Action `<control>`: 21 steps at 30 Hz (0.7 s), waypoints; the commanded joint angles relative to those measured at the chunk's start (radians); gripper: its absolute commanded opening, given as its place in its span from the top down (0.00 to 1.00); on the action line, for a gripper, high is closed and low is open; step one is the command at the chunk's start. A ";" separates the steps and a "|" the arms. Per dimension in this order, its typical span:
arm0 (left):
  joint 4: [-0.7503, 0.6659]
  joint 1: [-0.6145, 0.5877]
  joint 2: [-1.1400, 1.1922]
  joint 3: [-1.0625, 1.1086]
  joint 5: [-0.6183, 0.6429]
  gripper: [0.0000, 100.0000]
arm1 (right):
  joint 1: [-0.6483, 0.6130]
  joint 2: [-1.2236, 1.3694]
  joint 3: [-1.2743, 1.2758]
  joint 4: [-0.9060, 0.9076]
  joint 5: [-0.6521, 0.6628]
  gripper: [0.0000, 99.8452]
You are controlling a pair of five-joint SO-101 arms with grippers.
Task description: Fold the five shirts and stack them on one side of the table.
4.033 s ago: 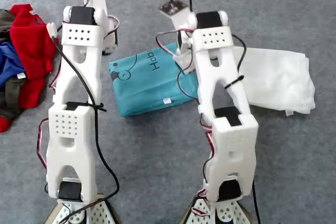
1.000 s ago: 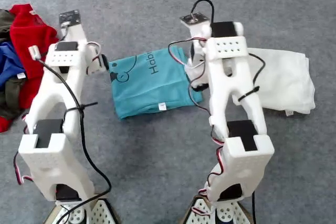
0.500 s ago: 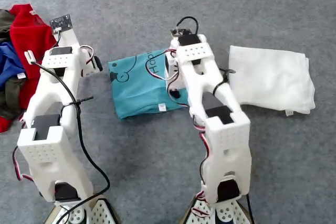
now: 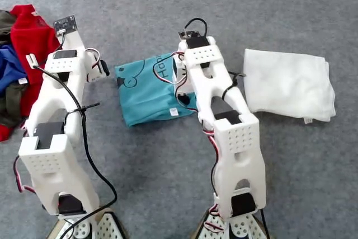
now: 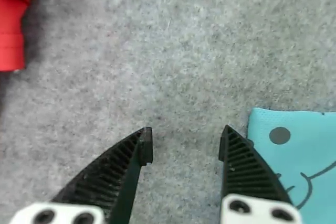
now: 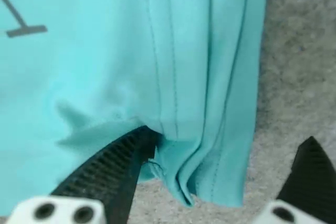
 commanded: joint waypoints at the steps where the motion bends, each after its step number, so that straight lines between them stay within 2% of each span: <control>1: -0.014 -0.004 -0.012 -0.033 0.003 0.78 | -0.012 0.031 -0.007 -0.014 -0.012 0.70; 4: -0.015 -0.005 -0.012 -0.033 0.003 0.78 | -0.012 0.031 -0.007 -0.014 -0.012 0.81; 6: -0.015 -0.005 -0.012 -0.033 0.003 0.78 | -0.012 0.036 -0.005 -0.014 -0.014 0.85; 19: -0.017 -0.005 -0.012 -0.033 -0.029 0.78 | -0.008 0.036 -0.001 0.008 -0.014 0.86; 21: -0.017 -0.005 -0.012 -0.033 -0.029 0.78 | -0.006 0.035 -0.004 0.008 -0.012 0.91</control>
